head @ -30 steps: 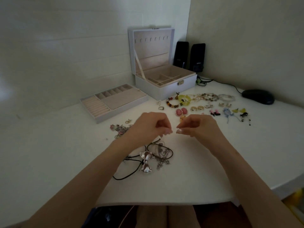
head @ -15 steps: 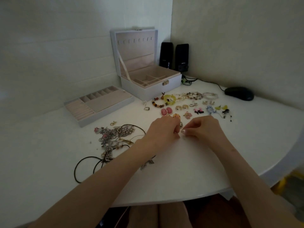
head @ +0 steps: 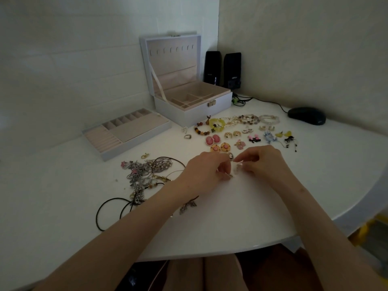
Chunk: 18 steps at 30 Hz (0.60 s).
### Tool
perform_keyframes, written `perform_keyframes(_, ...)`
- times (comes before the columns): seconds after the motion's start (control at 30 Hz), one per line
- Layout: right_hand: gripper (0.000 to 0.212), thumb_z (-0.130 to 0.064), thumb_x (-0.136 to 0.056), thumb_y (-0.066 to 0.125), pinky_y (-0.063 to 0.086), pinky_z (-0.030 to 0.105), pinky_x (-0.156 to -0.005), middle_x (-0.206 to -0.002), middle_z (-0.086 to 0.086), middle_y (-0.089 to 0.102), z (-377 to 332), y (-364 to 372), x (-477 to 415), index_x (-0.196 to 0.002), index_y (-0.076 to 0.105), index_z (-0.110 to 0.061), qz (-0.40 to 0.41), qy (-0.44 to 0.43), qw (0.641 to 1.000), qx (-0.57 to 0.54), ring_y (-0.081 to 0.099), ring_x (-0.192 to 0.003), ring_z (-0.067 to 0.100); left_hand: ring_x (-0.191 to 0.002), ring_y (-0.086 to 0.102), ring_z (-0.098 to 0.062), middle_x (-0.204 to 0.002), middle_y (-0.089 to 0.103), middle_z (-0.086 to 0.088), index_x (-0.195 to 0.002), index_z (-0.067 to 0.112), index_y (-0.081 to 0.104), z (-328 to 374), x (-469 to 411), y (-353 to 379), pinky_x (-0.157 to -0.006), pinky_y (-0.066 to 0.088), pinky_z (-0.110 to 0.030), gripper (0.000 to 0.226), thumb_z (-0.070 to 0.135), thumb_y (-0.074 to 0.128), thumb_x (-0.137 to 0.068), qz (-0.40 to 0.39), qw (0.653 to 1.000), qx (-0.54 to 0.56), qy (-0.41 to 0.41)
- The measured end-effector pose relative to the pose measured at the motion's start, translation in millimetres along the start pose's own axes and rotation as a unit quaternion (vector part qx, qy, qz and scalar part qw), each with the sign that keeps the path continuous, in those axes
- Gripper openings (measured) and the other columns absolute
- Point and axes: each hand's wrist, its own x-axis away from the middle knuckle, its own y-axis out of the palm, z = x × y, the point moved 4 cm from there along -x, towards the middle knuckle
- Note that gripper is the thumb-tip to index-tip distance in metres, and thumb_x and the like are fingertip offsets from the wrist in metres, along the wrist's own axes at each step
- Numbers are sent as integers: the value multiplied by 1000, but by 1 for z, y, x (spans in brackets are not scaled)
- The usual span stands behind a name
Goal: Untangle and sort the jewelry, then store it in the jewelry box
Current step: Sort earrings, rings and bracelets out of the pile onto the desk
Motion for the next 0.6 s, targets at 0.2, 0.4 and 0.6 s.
perform_keyframes(0.2,16,-5,-80,70,37,-1,-62,-87,1,70,-1,3,-1,-90,76,-17,-17,-17,998,61,59,-82,6,-82,45,-8,-89,53,9,-94,21,60,4,-6,6,-69,33,-26,13,32,62,-88,19,999,-40,-2)
perform_keyframes(0.4,13,-2,-77,72,39,5,-73,-88,2,70,-1,-3,-1,-85,76,-12,-17,-14,999,36,58,-84,5,-89,53,-14,-97,61,2,-93,17,58,3,-11,7,-70,35,-27,15,31,60,-88,33,997,-60,-30)
perform_keyframes(0.6,19,7,-76,68,41,0,-67,-81,1,69,-5,2,-2,-80,75,-10,-29,-51,997,43,62,-79,11,-86,51,-13,-92,59,5,-91,18,59,5,-9,5,-71,37,-27,10,27,61,-88,17,999,-34,-17)
